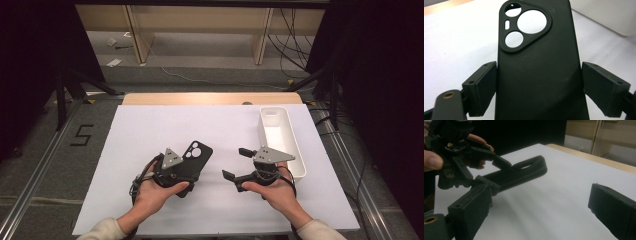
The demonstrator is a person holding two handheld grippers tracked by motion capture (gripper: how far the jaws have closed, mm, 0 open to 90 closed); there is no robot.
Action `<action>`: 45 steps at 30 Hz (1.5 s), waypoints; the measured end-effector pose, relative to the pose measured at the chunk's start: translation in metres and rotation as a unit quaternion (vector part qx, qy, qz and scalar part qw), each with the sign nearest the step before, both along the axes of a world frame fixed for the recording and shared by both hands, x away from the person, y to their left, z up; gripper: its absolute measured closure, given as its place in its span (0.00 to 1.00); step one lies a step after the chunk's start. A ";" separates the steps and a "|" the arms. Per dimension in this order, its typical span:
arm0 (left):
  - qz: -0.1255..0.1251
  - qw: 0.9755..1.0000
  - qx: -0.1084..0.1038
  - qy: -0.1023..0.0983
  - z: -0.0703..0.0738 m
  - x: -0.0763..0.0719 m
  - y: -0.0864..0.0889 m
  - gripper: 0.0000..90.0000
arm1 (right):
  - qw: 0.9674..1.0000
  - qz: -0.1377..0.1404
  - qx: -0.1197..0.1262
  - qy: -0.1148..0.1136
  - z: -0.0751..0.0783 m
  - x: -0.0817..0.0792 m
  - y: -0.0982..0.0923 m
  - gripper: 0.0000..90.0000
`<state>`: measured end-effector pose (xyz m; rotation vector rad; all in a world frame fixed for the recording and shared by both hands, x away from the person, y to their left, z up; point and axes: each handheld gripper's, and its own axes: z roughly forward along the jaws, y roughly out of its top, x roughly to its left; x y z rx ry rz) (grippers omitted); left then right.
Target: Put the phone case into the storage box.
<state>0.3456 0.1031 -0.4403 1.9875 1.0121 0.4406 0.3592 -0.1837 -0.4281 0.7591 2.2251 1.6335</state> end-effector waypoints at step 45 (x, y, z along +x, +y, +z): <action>-0.038 0.999 -0.003 -0.018 0.002 -0.012 -0.027 0.17 | 0.999 -0.002 0.018 0.046 -0.009 0.047 0.052 0.12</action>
